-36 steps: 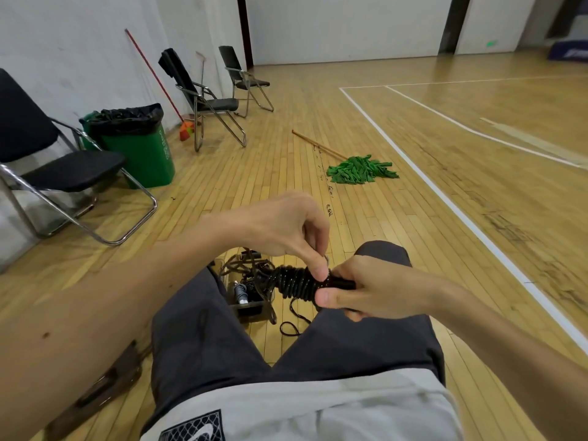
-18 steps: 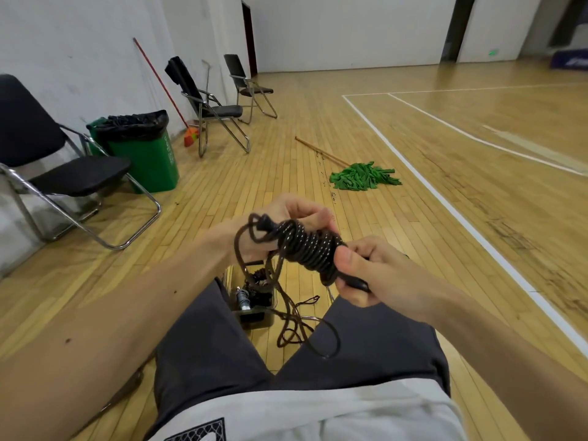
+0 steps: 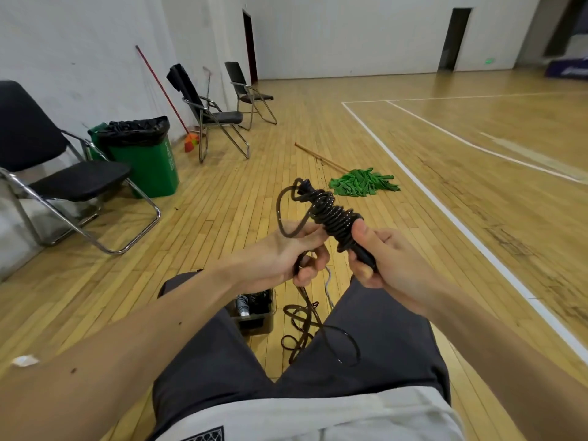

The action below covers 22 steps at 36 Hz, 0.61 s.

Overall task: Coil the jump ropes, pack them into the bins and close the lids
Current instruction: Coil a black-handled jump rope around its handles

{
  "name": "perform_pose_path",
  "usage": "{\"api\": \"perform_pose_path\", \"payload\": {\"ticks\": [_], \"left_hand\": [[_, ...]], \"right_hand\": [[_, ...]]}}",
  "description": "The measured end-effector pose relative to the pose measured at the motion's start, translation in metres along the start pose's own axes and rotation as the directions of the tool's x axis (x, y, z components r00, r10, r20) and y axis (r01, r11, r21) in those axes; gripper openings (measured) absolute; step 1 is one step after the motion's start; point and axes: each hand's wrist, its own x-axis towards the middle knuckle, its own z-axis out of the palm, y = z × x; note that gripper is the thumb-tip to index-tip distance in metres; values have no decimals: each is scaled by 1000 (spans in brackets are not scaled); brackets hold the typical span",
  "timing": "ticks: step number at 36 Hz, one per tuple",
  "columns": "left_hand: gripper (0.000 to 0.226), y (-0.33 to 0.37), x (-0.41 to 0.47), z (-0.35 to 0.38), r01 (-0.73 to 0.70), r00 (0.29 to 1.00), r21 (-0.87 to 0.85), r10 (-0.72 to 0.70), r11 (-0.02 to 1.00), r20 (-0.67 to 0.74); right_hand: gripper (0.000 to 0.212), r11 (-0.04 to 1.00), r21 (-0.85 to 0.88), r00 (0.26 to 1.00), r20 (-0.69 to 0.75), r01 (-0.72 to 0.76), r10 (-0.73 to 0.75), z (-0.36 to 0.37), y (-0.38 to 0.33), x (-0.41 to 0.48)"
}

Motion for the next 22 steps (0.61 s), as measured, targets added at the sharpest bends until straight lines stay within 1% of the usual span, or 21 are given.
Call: {"api": "perform_pose_path", "payload": {"ticks": [1,3,5,7,10,12,14,17,19,22], "left_hand": [[30,1,0,2,-9,1000,2,9,1000,6],[19,1,-1,5,21,1000,-3,-21,1000,-3],[16,-1,-1,8,49,998,-11,-50,999,-42],[21,-2,-1,12,40,997,-44,-42,998,-58],[27,-4,-3,14,55,996,-142,-65,988,-68],[31,-6,-5,15,75,994,-198,-90,977,-68],[37,-9,-7,15,91,993,-210,-104,973,-52],[40,-12,-10,15,128,990,-250,-140,960,-32],[37,-12,-11,17,145,988,-237,-155,961,-25],[33,-11,-12,20,176,984,-141,-180,974,-14]], "right_hand": [[57,1000,-7,1000,-25,-7,7,0,0,0],[52,1000,-15,998,-63,-16,15,0,0,1],[50,1000,-15,995,-96,-20,19,0,1,2],[48,1000,-21,992,-128,-23,20,0,3,2],[43,999,-34,985,-173,-23,17,0,5,3],[47,998,-51,979,-202,-22,11,-3,6,5],[50,997,-68,970,-244,-21,3,-8,7,7],[49,995,-103,958,-285,-17,-13,-15,10,9],[48,991,-135,954,-299,-6,-35,-16,13,10],[50,980,-197,947,-312,13,-75,-18,20,12]]}}
